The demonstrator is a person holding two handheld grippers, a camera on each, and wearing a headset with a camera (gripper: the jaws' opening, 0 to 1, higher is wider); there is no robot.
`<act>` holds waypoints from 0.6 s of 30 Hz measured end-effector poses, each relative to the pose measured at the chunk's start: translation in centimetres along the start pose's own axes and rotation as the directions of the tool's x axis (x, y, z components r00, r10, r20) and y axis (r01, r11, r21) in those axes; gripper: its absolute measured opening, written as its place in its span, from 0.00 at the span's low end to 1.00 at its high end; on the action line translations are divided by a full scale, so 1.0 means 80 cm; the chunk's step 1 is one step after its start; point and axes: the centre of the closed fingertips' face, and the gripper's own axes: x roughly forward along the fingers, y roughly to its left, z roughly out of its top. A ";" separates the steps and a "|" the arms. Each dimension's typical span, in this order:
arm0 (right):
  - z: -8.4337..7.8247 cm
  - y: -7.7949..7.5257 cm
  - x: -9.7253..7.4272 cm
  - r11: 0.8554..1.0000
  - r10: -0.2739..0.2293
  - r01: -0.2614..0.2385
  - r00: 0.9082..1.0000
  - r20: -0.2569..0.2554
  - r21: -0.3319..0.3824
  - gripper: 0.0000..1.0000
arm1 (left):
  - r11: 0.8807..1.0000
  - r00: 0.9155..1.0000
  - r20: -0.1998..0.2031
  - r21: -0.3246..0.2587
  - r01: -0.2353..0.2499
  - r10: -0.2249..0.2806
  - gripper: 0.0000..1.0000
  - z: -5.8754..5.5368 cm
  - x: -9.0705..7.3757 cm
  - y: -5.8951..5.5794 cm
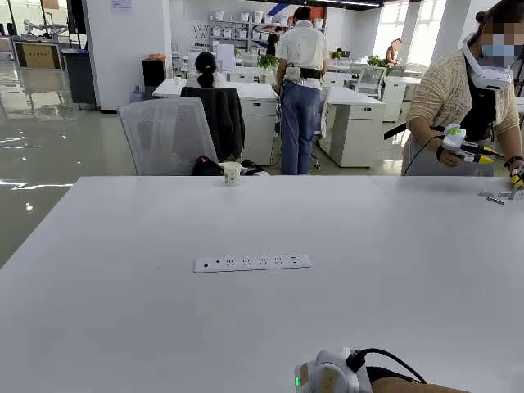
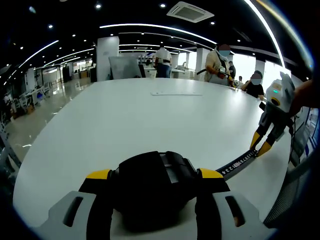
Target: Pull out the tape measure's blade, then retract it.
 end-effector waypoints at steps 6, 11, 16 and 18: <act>0.002 0.000 0.001 1.000 0.000 0.000 1.000 0.003 0.010 0.11 | 1.000 1.000 -0.002 -0.001 0.000 0.000 0.62 0.000 0.000 0.000; 0.003 0.000 0.002 1.000 -0.004 0.004 1.000 -0.002 0.004 0.10 | 1.000 1.000 -0.004 0.000 -0.001 0.001 0.62 0.000 0.001 0.001; 0.005 0.000 0.003 1.000 -0.006 0.006 1.000 -0.002 0.012 0.10 | 1.000 1.000 -0.005 -0.002 -0.001 0.001 0.62 0.000 0.001 0.001; 0.006 0.000 0.003 1.000 -0.009 0.009 1.000 -0.002 0.011 0.11 | 1.000 1.000 -0.006 -0.002 -0.001 0.001 0.62 0.000 0.001 0.001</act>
